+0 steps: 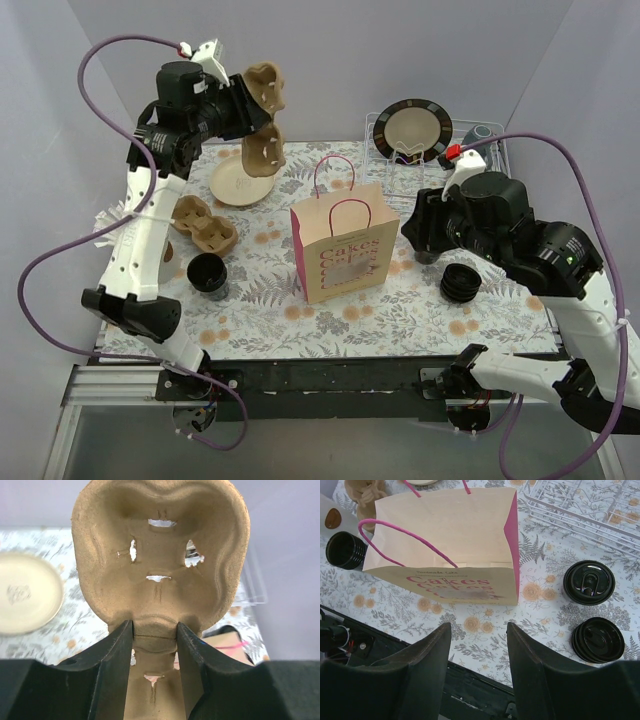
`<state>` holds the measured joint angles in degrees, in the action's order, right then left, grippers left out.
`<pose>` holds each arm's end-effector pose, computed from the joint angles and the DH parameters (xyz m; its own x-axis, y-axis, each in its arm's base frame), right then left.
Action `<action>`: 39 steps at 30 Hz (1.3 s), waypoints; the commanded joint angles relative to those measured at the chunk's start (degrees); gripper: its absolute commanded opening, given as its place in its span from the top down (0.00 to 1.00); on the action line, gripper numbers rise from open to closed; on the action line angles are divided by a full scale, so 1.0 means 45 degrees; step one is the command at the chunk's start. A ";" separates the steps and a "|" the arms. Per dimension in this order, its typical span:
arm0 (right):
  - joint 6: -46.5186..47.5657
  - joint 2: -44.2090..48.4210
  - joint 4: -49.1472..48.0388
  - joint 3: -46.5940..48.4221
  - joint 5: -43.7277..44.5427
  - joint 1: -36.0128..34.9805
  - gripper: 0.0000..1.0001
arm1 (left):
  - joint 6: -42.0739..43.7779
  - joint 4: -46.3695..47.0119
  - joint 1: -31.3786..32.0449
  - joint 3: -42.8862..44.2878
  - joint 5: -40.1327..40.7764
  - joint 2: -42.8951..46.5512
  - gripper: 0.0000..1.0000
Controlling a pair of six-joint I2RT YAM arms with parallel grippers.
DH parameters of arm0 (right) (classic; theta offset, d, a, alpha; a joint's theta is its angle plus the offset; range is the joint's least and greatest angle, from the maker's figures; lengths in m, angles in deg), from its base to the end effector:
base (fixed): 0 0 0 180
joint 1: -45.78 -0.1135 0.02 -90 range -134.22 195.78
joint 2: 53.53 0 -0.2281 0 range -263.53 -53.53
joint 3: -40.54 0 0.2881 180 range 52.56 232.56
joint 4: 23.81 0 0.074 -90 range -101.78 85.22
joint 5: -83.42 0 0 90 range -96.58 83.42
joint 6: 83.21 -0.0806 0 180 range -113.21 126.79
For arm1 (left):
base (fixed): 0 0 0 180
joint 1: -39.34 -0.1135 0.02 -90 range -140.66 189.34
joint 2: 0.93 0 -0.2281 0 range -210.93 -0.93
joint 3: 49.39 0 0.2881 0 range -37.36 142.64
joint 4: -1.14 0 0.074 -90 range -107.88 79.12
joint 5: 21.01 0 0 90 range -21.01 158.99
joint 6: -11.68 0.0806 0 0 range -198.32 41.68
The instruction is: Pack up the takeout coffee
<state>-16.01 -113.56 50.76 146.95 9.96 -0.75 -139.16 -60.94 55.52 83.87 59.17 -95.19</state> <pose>0.1805 0.1570 0.4482 -0.5023 0.0101 -0.8646 -0.3563 0.9087 0.2176 0.3822 -0.1252 0.4621 -0.5548 -0.7350 -0.3899 -0.1216 0.5352 -0.8359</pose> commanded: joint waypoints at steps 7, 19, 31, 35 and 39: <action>-0.0458 -0.0117 -0.1007 0.0236 0.0291 -0.0052 0.44 | 0.1293 0.1827 0.1441 -0.0338 -0.4201 0.1961 1.00; -0.1162 -0.2204 0.0515 0.3084 0.1852 -0.0052 0.44 | 0.2423 0.2238 0.2985 -0.1508 -0.4594 0.1806 1.00; -0.1475 -0.2014 -0.1394 0.1390 0.1698 0.0083 0.44 | 0.3812 0.1964 0.4469 -0.1488 -0.4068 0.1003 1.00; -0.1046 -0.2985 -0.0679 0.2556 0.2007 0.0280 0.46 | 0.4339 0.2063 0.4626 -0.2368 -0.3639 0.1278 1.00; -0.0713 -0.3593 -0.0694 0.2893 0.2167 0.0552 0.45 | 0.4631 0.1868 0.4801 -0.2681 -0.3403 0.1239 1.00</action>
<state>-20.98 -127.81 49.56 157.88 17.74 0.52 -121.57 -52.00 76.48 73.00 41.64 -92.44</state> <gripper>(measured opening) 0.544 0.369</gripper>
